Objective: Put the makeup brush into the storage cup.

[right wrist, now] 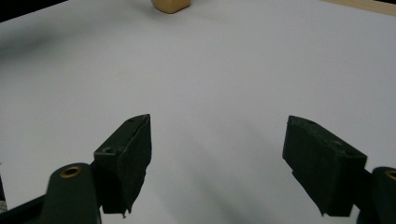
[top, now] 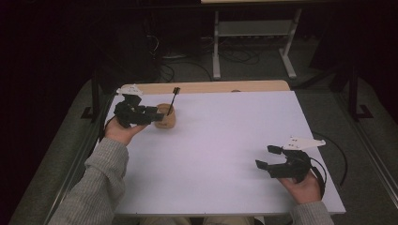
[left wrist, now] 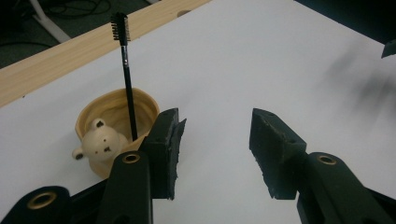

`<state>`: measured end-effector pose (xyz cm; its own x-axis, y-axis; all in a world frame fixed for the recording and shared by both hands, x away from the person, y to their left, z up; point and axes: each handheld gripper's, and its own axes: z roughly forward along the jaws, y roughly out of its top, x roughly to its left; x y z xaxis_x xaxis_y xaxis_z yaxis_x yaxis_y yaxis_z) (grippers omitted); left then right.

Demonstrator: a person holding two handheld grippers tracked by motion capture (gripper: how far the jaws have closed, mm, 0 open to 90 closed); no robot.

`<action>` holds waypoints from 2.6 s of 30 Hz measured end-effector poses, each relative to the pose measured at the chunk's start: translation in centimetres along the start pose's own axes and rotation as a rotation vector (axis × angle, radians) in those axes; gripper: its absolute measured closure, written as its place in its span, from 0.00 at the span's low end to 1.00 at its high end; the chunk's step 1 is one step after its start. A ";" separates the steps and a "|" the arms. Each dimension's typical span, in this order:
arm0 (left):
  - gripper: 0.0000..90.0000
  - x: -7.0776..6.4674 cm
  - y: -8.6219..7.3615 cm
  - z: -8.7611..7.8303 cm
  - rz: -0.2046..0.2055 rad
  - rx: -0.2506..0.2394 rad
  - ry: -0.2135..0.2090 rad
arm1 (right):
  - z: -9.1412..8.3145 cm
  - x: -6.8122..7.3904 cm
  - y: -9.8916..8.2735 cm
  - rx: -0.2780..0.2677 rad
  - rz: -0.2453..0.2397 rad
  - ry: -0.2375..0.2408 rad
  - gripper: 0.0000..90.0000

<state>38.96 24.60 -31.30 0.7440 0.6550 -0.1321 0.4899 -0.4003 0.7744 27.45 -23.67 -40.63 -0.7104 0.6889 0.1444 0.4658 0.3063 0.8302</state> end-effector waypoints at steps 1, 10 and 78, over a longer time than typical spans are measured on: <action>0.58 -0.1 -0.2 -0.2 0.002 0.003 0.003 | 0.0 0.0 0.0 0.000 -0.001 0.001 0.25; 0.58 -0.5 -1.0 -0.7 0.008 -0.007 0.005 | 0.1 0.1 0.0 -0.001 -0.002 0.003 0.25; 0.36 -6.6 -11.4 -1.7 0.048 -0.029 0.034 | 0.7 0.8 -0.2 0.026 -0.024 -0.011 0.23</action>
<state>27.73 25.90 -38.22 0.7502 0.6571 -0.0737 0.4401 -0.4130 0.7973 27.13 -22.70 -41.06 -0.7155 0.6885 0.1184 0.4622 0.3395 0.8192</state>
